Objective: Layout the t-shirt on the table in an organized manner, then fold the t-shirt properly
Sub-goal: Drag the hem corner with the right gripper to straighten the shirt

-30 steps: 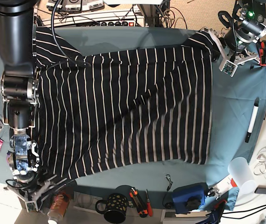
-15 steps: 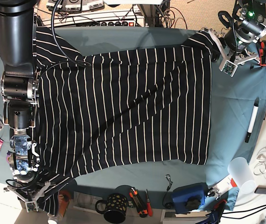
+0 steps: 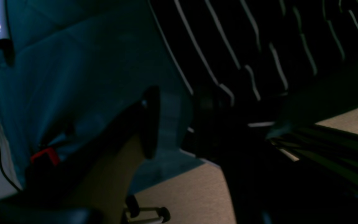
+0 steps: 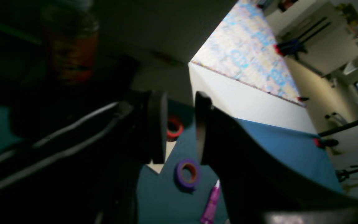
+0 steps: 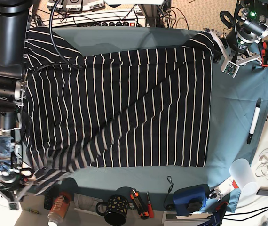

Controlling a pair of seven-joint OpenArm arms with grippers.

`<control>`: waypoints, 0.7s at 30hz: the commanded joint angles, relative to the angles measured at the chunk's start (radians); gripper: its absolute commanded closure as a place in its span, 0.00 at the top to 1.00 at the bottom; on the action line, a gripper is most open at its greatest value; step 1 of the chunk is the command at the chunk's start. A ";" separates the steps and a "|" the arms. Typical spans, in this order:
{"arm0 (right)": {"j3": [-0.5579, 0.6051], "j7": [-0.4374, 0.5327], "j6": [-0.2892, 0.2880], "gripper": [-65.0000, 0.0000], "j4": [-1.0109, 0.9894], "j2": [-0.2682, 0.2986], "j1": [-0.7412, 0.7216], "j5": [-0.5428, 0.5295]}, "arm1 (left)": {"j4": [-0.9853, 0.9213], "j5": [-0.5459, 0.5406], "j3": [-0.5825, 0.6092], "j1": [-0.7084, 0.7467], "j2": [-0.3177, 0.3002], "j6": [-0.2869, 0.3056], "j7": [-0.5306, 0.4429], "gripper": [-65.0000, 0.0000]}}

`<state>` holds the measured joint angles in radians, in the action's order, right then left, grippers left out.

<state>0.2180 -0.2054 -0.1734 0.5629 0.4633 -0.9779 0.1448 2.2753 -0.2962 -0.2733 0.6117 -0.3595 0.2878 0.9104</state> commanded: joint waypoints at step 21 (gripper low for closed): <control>-0.017 -0.448 -0.042 0.24 0.774 0.258 0.407 -0.236 | 0.015 0.005 -0.005 0.003 -0.006 -0.003 -0.021 0.30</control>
<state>0.2119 -0.6716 -0.2249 1.3258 0.7010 -0.5411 -0.0948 2.2753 -0.2893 -0.2745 0.6121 -0.3550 0.2874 0.9070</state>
